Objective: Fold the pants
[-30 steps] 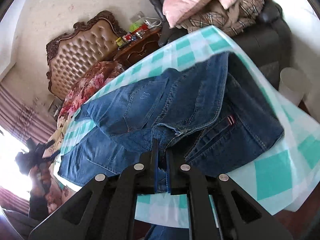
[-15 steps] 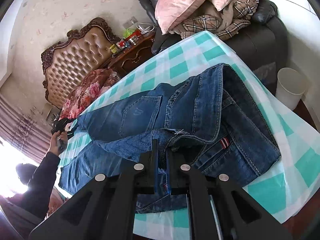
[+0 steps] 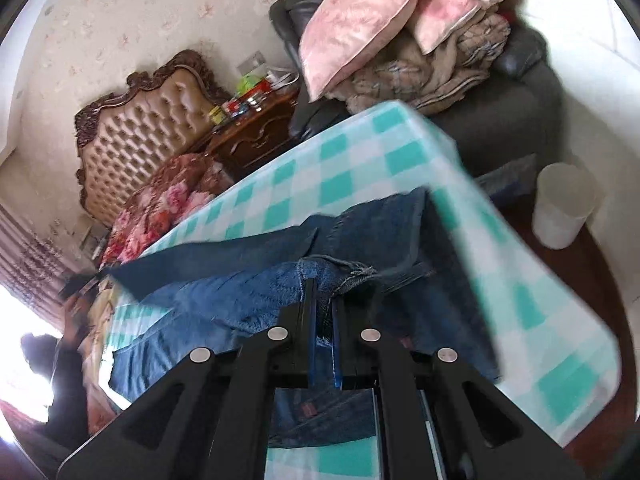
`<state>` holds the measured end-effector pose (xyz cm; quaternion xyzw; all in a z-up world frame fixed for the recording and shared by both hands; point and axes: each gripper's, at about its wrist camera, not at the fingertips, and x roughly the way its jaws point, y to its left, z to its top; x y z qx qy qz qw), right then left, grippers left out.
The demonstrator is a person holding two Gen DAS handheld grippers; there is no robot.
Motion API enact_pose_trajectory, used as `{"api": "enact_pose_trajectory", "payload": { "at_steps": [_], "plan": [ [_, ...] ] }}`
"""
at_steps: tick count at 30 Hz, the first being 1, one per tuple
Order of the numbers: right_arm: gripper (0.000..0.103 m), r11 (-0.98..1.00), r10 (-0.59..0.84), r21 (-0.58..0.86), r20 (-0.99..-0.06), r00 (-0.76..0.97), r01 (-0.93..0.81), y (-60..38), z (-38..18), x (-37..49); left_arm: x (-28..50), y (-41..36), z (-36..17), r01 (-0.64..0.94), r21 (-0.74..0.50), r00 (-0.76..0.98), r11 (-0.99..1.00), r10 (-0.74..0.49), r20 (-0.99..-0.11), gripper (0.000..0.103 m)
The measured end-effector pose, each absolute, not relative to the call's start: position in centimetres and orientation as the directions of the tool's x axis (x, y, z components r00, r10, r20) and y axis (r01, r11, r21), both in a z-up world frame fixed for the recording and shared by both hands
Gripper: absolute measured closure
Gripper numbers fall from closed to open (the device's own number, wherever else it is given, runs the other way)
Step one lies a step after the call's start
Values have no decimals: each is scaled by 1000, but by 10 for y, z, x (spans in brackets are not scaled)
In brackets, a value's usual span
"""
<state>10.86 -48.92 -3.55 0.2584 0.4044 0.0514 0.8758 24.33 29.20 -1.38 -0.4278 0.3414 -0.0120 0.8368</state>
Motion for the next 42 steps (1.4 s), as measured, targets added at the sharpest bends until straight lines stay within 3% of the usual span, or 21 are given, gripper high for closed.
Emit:
{"api": "enact_pose_trajectory", "payload": {
  "at_steps": [3, 6, 7, 9, 11, 12, 13, 20, 22, 24, 34, 39, 41, 42],
  "plan": [
    [95, 856, 282, 487, -722, 632, 174, -508, -50, 106, 133, 286, -27, -300, -739, 766, 603, -310, -564, 102],
    [91, 855, 249, 452, -788, 564, 255, -519, -84, 98, 66, 280, -82, -372, -743, 716, 557, -338, -611, 102],
    [82, 856, 234, 434, -809, 540, 279, -520, -95, 94, 52, 280, -102, -399, -741, 699, 540, -344, -627, 102],
    [80, 836, 240, 449, -816, 526, 315, -522, -108, 84, 34, 278, -132, -425, -738, 681, 524, -352, -642, 102],
    [70, 793, 233, 485, -800, 552, 369, -530, -112, 63, 26, 278, -143, -423, -754, 693, 503, -357, -627, 102],
    [57, 770, 238, 509, -789, 567, 386, -533, -112, 55, 24, 278, -146, -416, -765, 701, 492, -362, -615, 102],
    [52, 758, 236, 519, -783, 575, 395, -535, -112, 49, 25, 278, -147, -412, -769, 705, 489, -364, -609, 102],
    [52, 660, 312, 642, -707, 635, 391, -522, -104, 29, 24, 283, -156, -396, -796, 720, 459, -383, -579, 99],
    [52, 647, 347, 654, -710, 612, 392, -509, -110, 41, 24, 282, -158, -398, -804, 725, 441, -386, -570, 84],
    [52, 648, 358, 654, -714, 602, 390, -500, -114, 48, 23, 283, -160, -399, -812, 730, 425, -389, -562, 76],
    [46, 670, 324, 607, -757, 567, 427, -468, -128, 78, 23, 284, -167, -392, -837, 746, 383, -399, -532, 73],
    [47, 654, 259, 605, -743, 617, 454, -470, -132, 79, 24, 291, -175, -384, -862, 761, 331, -415, -498, 73],
    [69, 674, 223, 568, -767, 602, 473, -472, -131, 82, 28, 294, -178, -391, -861, 758, 325, -417, -502, 77],
    [91, 679, 227, 567, -766, 601, 467, -472, -127, 83, 29, 296, -178, -398, -857, 755, 327, -413, -509, 101]
  ]
}}
